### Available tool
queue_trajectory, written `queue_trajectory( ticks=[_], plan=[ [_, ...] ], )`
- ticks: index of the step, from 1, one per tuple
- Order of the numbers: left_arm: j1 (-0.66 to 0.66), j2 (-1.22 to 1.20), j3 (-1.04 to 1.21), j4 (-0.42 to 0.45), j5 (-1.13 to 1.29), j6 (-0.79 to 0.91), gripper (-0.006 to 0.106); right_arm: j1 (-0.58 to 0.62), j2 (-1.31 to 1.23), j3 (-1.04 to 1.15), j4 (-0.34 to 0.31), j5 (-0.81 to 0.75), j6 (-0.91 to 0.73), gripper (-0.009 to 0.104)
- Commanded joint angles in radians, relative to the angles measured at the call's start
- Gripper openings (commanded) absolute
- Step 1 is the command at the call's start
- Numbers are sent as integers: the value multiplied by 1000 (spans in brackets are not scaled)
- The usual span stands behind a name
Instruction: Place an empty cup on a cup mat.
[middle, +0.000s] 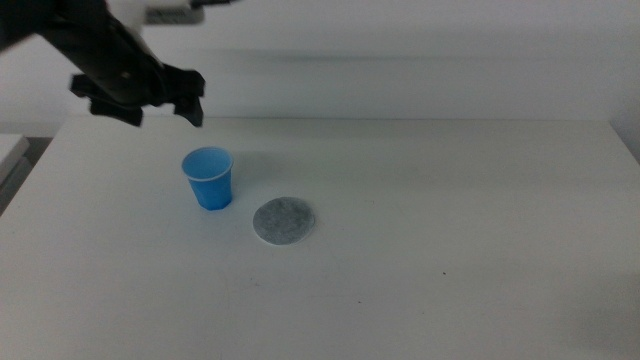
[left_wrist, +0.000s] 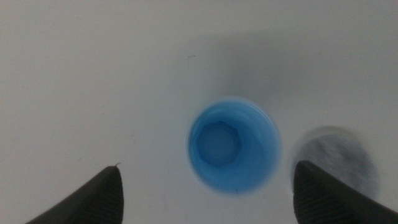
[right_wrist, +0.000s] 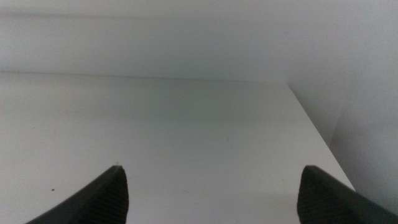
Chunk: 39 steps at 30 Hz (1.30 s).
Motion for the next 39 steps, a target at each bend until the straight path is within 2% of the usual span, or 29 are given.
queue_trajectory(
  ticks=[1,9,10,13,14,15,19,25,33,39],
  plan=[
    [-4,76,-52,10,10,-15,94,2,-5,3,-7,-7,-4,93],
    [-4,253,-85,10,-41,-22,93,2,-5,3,-7,-7,-4,93],
    [-4,298,-85,-4,-45,-22,60,2,-5,3,-7,-7,-4,93],
    [-1,300,-85,-8,-45,-30,24,2,-5,3,-7,-7,-4,93],
    [-1,296,-85,-10,-37,-30,8,2,-5,3,-7,-7,-4,93],
    [0,288,-85,-10,-27,-30,-2,2,-5,3,-7,-7,-4,93],
    [-8,209,-79,-17,-10,-14,-2,2,-5,3,-7,-7,-4,93],
    [-101,57,5,2,-35,-139,-2,2,-5,3,-7,-7,-4,93],
    [-258,71,6,9,-48,-210,-2,2,-5,3,-7,-7,-4,93],
    [-277,127,6,24,-31,-231,-2,2,-5,3,-7,-7,-4,93]
  ],
)
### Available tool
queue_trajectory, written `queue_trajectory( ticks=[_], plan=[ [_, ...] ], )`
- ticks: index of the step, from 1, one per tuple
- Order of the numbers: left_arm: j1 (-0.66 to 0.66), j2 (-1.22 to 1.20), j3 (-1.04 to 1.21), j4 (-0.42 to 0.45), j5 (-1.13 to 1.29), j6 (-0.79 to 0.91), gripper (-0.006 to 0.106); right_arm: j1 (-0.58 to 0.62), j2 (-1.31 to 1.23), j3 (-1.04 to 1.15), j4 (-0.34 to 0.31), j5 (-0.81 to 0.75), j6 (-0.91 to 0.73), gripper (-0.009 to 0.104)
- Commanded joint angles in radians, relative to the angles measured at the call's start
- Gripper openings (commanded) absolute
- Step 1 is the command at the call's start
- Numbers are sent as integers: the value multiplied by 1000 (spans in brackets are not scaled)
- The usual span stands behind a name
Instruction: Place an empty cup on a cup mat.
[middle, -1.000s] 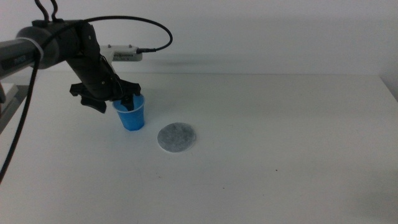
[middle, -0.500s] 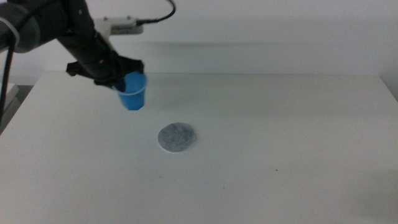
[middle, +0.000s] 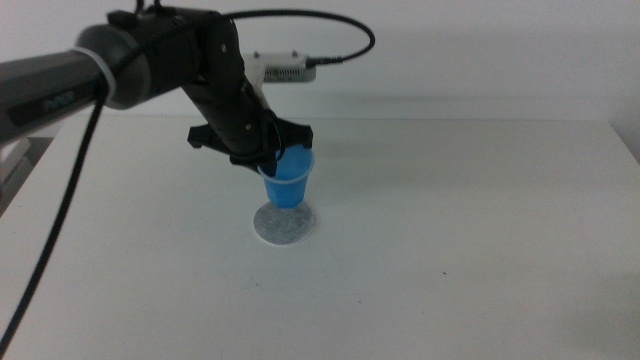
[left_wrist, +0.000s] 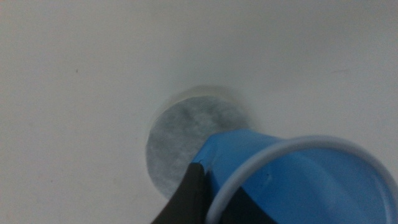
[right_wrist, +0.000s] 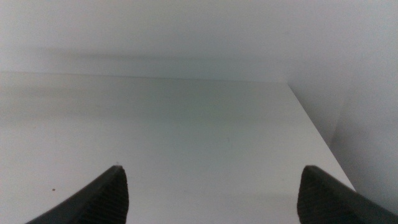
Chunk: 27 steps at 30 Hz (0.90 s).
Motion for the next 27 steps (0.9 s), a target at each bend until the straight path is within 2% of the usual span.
queue_trajectory(
  ticks=[1,12,16,20,27],
  plan=[
    [-2,18,2,8,4,-15,-2,2,-5,3,-7,-7,-4,93],
    [-2,92,2,21,-24,-15,-2,2,-5,3,-7,-7,-4,93],
    [-2,98,2,23,-26,-15,4,2,-5,3,-7,-7,-4,93],
    [9,98,2,25,-24,-13,24,2,-5,3,-7,-7,-4,93],
    [24,66,2,4,-1,16,86,2,-5,3,-7,-7,-4,93]
  ],
)
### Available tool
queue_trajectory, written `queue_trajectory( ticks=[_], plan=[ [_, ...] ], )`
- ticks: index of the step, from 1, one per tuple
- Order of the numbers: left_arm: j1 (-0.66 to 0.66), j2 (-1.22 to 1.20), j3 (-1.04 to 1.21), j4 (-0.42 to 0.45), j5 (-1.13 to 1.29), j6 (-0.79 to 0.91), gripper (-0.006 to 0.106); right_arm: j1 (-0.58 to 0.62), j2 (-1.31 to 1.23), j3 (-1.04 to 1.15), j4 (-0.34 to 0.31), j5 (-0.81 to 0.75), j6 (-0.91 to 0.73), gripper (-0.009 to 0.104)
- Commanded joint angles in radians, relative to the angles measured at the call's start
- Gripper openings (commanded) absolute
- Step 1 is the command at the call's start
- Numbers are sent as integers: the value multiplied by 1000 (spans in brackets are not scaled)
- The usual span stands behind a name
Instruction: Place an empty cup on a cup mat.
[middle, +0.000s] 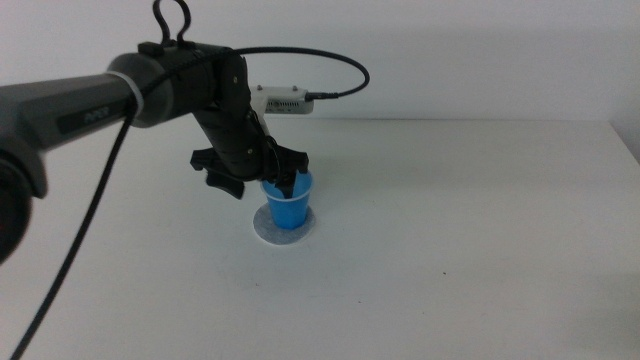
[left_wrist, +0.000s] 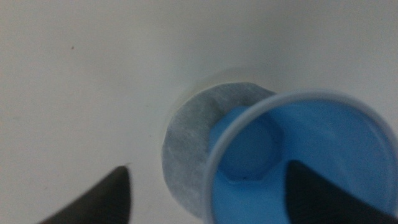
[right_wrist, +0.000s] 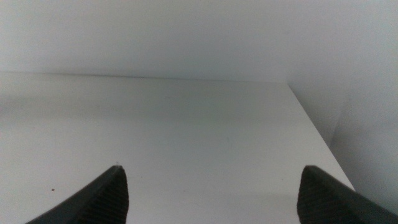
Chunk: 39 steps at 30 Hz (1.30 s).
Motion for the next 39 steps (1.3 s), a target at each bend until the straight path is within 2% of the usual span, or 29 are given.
queue_trajectory(
  ticks=[1,2,3,7,15,20,26,31,34,36,39],
  plan=[
    [20,-45,-2,-14,24,26,94,2,-5,3,-7,-7,-4,93],
    [27,-62,-2,-33,42,45,94,2,-5,3,-7,-7,-4,93],
    [68,-184,-2,-72,155,151,94,2,-5,3,-7,-7,-4,93],
    [114,-340,-2,6,301,129,94,2,-5,3,-7,-7,-4,93],
    [154,-721,127,200,314,91,94,2,-5,3,-7,-7,-4,93],
    [154,-919,308,219,299,45,94,2,-5,3,-7,-7,-4,93],
    [154,-1130,578,209,45,54,94,2,-5,3,-7,-7,-4,93],
    [155,-1276,903,189,-434,65,94,2,-5,3,-7,-7,-4,93],
    [167,-1421,1110,93,-692,117,94,2,-5,3,-7,-7,-4,93],
    [178,-1502,1228,49,-752,133,94,2,-5,3,-7,-7,-4,93],
    [189,-1628,1345,47,-762,133,94,2,-5,3,-7,-7,-4,93]
  ],
)
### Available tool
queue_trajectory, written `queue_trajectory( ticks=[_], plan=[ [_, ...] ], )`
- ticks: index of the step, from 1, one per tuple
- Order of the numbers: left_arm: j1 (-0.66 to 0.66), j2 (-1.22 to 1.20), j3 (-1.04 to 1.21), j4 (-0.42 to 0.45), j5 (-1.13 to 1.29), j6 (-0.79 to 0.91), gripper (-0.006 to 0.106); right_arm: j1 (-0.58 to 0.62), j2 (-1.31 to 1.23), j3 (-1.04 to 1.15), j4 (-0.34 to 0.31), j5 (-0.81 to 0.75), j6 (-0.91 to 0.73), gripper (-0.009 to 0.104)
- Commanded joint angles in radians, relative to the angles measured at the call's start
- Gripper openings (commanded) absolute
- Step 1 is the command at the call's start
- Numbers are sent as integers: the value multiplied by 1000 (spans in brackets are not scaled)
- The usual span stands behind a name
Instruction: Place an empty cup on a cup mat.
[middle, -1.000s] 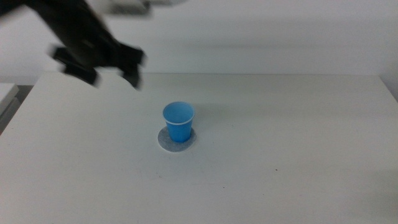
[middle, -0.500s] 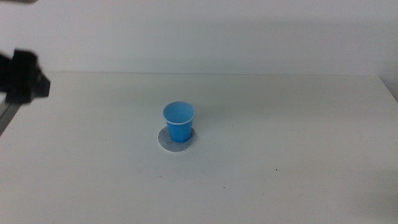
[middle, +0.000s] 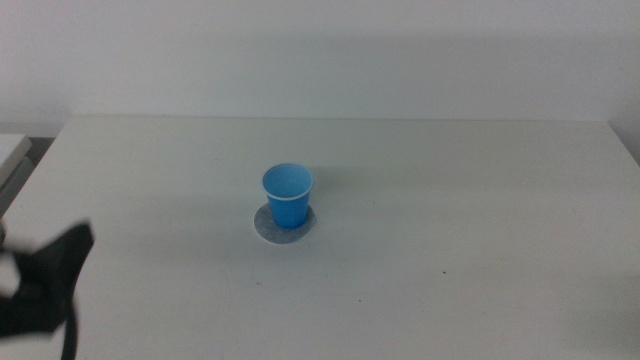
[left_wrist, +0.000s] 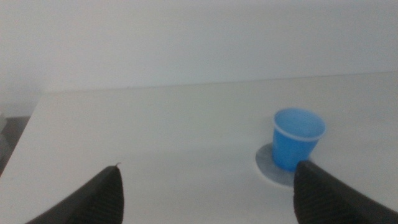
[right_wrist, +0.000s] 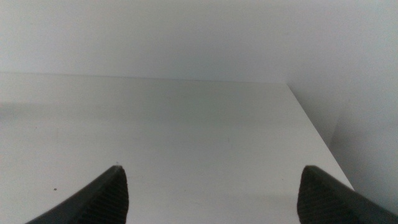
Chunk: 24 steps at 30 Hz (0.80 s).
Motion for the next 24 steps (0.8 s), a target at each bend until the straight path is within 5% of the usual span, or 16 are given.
queue_trajectory(
  ticks=[1,11,24],
  plan=[
    [12,-103,80,-20,-47,6,94,2,-5,3,-7,-7,-4,93],
    [168,-488,255,-37,77,25,94,2,-5,3,-7,-7,-4,93],
    [171,-488,319,-72,11,54,94,2,-5,3,-7,-7,-4,93]
  ],
)
